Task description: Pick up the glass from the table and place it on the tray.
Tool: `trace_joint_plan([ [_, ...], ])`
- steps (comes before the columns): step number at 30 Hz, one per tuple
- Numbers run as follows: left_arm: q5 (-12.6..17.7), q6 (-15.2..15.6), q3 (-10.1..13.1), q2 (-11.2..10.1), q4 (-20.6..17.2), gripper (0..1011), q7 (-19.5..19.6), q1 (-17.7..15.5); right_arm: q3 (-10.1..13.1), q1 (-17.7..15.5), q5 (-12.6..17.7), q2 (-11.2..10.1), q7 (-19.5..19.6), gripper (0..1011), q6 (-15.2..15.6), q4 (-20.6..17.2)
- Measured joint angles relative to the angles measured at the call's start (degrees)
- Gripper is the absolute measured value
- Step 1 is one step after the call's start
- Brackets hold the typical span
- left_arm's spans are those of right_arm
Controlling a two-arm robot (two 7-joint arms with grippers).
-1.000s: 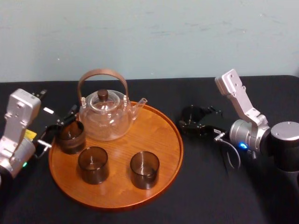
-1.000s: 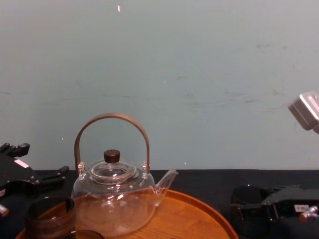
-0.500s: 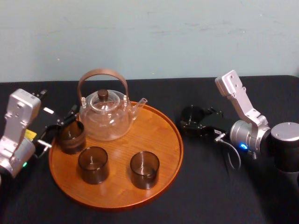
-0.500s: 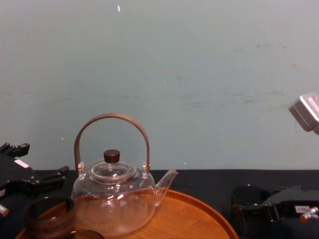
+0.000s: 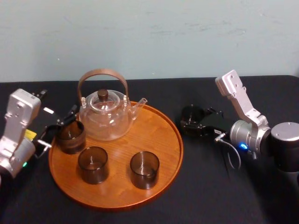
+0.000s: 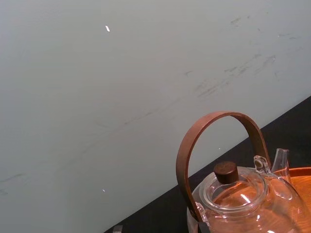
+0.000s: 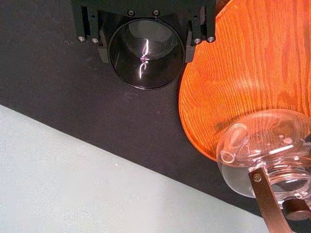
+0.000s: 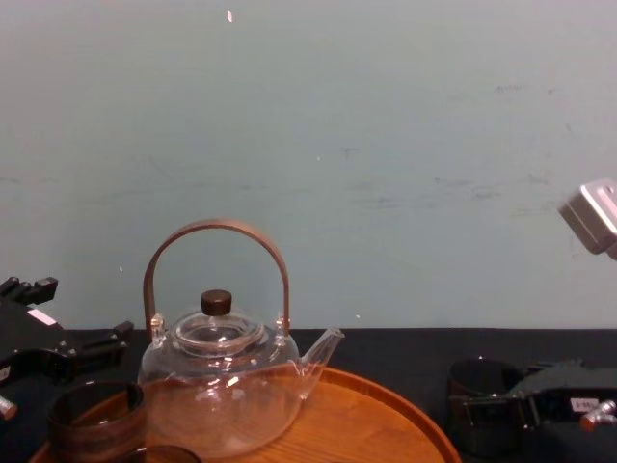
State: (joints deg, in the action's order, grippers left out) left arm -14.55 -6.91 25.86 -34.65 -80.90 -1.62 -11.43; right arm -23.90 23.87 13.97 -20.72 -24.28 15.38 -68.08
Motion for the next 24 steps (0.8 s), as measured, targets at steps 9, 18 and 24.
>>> trace_joint_plan([
  [9,0.00,0.00,0.00,0.00,0.00,1001,0.00,0.00,0.70,-1.02,0.60,-0.99,-0.58,903,0.41,-2.20],
  [18,0.00,0.00,0.00,0.00,0.00,1001,0.00,0.00,-0.55,-3.00,2.60,-5.29,-6.44,903,-1.50,-13.53],
  [24,0.00,0.00,0.00,0.00,0.00,1001,0.00,0.00,-1.54,-2.97,3.71,-5.97,-6.96,903,-1.95,-14.78],
])
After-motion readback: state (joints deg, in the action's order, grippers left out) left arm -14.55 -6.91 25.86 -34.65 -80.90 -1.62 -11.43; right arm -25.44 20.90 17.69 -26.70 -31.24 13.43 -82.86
